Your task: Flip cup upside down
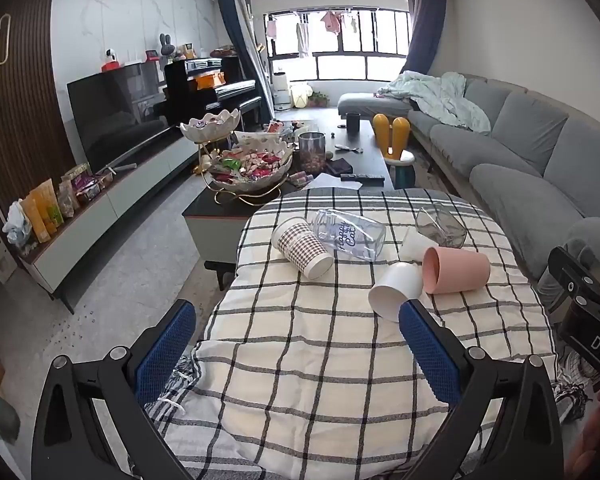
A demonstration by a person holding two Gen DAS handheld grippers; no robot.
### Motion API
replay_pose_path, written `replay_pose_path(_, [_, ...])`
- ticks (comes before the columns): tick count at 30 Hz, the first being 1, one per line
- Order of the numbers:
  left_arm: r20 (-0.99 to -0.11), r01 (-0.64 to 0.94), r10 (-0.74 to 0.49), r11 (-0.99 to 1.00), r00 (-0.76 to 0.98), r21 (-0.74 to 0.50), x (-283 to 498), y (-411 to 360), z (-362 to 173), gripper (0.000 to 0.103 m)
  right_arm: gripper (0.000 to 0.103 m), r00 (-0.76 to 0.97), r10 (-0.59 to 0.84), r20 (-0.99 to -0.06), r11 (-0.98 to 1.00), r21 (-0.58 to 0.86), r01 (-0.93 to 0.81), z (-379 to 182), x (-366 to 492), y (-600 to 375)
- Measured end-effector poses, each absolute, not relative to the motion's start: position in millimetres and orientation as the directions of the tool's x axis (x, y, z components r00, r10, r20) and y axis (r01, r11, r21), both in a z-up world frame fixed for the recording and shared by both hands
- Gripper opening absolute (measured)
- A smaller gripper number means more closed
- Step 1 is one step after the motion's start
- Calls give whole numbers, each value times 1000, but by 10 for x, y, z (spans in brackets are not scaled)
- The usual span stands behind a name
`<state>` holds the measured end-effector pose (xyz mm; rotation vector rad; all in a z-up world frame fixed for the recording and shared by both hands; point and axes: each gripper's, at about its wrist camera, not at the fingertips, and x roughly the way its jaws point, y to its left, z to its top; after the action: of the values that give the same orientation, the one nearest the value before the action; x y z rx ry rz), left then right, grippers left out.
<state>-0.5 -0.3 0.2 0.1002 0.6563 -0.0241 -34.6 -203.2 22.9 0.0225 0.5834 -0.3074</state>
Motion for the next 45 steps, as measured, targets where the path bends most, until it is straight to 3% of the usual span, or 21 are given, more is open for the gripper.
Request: replay_pose_path(45, [-608,60,-7,996,794,67,-27,4,51,103,102,791,-273,-547,955,-52,293,233,-361,-2030])
